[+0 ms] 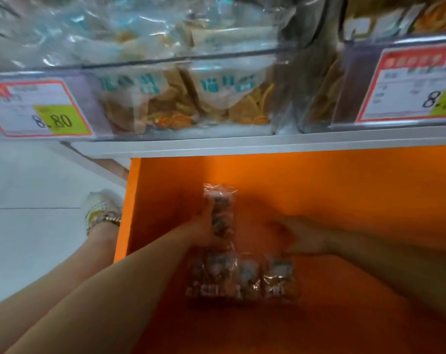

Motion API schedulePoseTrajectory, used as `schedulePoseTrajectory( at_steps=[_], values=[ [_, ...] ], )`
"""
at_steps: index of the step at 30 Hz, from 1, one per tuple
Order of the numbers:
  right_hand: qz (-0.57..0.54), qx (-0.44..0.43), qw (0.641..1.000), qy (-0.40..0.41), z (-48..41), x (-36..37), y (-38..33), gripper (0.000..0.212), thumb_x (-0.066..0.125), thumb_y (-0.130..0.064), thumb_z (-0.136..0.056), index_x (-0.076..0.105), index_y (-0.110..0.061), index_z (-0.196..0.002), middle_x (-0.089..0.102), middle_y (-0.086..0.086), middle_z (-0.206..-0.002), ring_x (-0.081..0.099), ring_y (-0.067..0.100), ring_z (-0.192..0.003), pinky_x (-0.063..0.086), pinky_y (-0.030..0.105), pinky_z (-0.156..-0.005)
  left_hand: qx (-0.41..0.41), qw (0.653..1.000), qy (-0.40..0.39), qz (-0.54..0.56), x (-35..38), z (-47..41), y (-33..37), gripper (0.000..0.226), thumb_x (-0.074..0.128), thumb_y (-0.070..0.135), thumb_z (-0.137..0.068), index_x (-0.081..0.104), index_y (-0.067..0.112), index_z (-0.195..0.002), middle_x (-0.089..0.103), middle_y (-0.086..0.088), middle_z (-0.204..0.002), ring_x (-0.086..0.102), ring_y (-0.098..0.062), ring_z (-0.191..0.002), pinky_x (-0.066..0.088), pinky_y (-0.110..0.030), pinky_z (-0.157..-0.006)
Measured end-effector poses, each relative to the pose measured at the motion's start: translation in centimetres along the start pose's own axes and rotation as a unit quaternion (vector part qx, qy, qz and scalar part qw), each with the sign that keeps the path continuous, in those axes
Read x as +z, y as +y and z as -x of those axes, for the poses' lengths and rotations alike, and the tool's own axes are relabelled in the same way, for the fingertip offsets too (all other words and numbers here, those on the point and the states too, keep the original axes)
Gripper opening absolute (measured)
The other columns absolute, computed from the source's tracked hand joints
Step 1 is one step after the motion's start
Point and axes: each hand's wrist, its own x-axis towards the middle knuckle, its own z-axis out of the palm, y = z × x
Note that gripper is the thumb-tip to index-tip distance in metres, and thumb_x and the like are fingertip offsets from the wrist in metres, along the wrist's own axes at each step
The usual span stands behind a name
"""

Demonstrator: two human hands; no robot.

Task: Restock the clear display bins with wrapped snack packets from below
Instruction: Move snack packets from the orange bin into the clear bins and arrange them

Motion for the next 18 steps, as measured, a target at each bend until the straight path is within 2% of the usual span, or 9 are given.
schedulePoseTrajectory(
  at_steps=[2, 4, 6, 8, 11, 14, 18],
  values=[
    [-0.001, 0.023, 0.999, -0.028, 0.3, -0.1, -0.5, 0.066, 0.071, -0.027, -0.081, 0.041, -0.024, -0.14, 0.048, 0.001, -0.138, 0.049, 0.02, -0.124, 0.041, 0.029, -0.1, 0.012, 1.0, -0.004, -0.004, 0.6, -0.3, 0.4, 0.123, 0.082, 0.029, -0.072, -0.012, 0.023, -0.151, 0.021, -0.015, -0.154, 0.027, -0.029, -0.138, 0.032, -0.029, -0.106],
    [-0.017, 0.029, 0.998, -0.049, 0.6, 0.1, -0.9, 0.067, 0.069, -0.021, -0.085, 0.037, -0.017, -0.143, 0.044, 0.004, -0.142, 0.046, 0.019, -0.127, 0.041, 0.025, -0.096, 0.01, 1.0, 0.023, -0.015, 1.2, -0.6, 0.6, 0.107, 0.075, 0.026, -0.08, -0.004, 0.024, -0.152, 0.011, -0.016, -0.156, 0.019, -0.029, -0.142, 0.028, -0.024, -0.105],
    [-0.038, 0.038, 0.997, -0.051, 0.5, 0.5, -1.4, 0.064, 0.067, -0.016, -0.087, 0.036, -0.014, -0.143, 0.046, 0.005, -0.14, 0.049, 0.017, -0.123, 0.04, 0.019, -0.086, 0.032, 0.999, 0.037, 0.011, 1.5, -0.7, 0.9, 0.101, 0.076, 0.022, -0.079, 0.006, 0.024, -0.152, 0.017, -0.015, -0.155, 0.026, -0.028, -0.139, 0.031, -0.026, -0.105],
    [-0.051, 0.038, 0.996, -0.057, 0.4, 1.1, -1.7, 0.06, 0.068, -0.014, -0.086, 0.042, -0.012, -0.139, 0.051, 0.007, -0.136, 0.053, 0.017, -0.118, 0.041, 0.017, -0.082, 0.053, 0.997, 0.045, 0.038, 1.6, -0.7, 1.0, 0.098, 0.079, 0.018, -0.075, 0.016, 0.022, -0.151, 0.027, -0.012, -0.151, 0.035, -0.026, -0.134, 0.037, -0.027, -0.104],
    [-0.041, 0.037, 0.997, -0.056, 0.2, 1.9, -1.8, 0.053, 0.069, -0.019, -0.085, 0.05, -0.01, -0.133, 0.056, 0.006, -0.131, 0.056, 0.017, -0.114, 0.042, 0.017, -0.083, 0.065, 0.993, 0.037, 0.091, 1.6, -0.5, 1.3, 0.086, 0.077, 0.011, -0.077, 0.027, 0.018, -0.146, 0.04, -0.007, -0.142, 0.046, -0.017, -0.121, 0.041, -0.017, -0.089],
    [-0.028, 0.036, 0.999, -0.016, 0.1, 2.7, -1.8, 0.046, 0.068, -0.024, -0.086, 0.056, -0.012, -0.128, 0.06, 0.004, -0.126, 0.058, 0.016, -0.109, 0.043, 0.02, -0.084, 0.073, 0.989, 0.017, 0.13, 1.7, -0.5, 1.5, 0.077, 0.072, 0.001, -0.079, 0.03, 0.012, -0.143, 0.046, -0.007, -0.135, 0.046, -0.009, -0.109, 0.042, -0.005, -0.072],
    [0.003, 0.052, 0.999, 0.014, -0.6, 3.3, -1.9, 0.027, 0.066, -0.029, -0.085, 0.067, -0.02, -0.111, 0.065, -0.002, -0.115, 0.06, 0.014, -0.102, 0.045, 0.023, -0.08, 0.061, 0.983, 0.017, 0.17, 1.7, -0.7, 1.5, 0.066, 0.068, -0.004, -0.081, 0.038, 0.012, -0.137, 0.048, -0.008, -0.134, 0.047, -0.01, -0.109, 0.048, -0.009, -0.067]
  ],
)
